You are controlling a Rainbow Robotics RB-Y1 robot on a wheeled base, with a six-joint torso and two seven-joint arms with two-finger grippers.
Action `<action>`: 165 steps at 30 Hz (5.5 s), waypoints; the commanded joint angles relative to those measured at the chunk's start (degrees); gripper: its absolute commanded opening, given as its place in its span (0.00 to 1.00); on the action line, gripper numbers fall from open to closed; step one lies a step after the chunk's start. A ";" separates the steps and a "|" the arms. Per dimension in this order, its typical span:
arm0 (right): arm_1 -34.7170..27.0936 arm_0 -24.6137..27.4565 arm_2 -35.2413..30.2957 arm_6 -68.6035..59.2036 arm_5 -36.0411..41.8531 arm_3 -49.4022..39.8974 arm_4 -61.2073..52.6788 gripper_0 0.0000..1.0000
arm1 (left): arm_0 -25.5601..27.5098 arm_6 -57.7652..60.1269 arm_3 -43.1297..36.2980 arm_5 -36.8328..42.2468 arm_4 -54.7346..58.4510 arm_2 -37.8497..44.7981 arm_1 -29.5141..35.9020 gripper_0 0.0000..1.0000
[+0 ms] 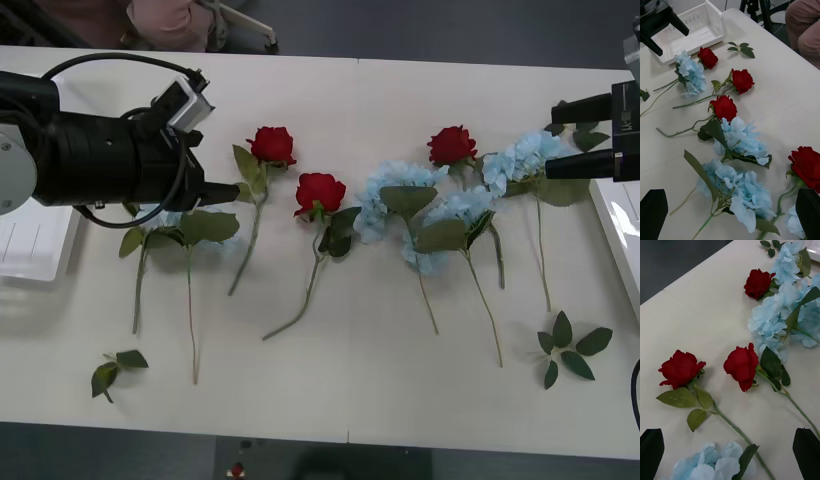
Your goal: Put the red flowers into the right box and the blue flowers into the left box
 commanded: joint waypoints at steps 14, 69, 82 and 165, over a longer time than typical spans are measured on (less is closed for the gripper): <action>-0.01 -3.37 -2.82 -0.42 3.22 -1.01 11.53 1.00 | 10.90 5.99 -2.69 11.50 16.96 21.35 4.44 1.00; 6.85 3.66 15.38 -57.42 -32.46 9.36 51.87 1.00 | -5.36 16.19 40.47 -0.81 -17.84 6.32 -8.74 1.00; 7.81 3.75 17.84 -59.79 -34.48 9.62 54.68 0.41 | -8.44 16.10 43.90 -2.04 -20.04 -0.27 -10.50 1.00; 7.02 8.85 -5.98 -28.41 -6.27 -17.01 22.16 1.00 | -19.42 19.88 10.41 -11.35 -2.02 3.33 -25.26 0.00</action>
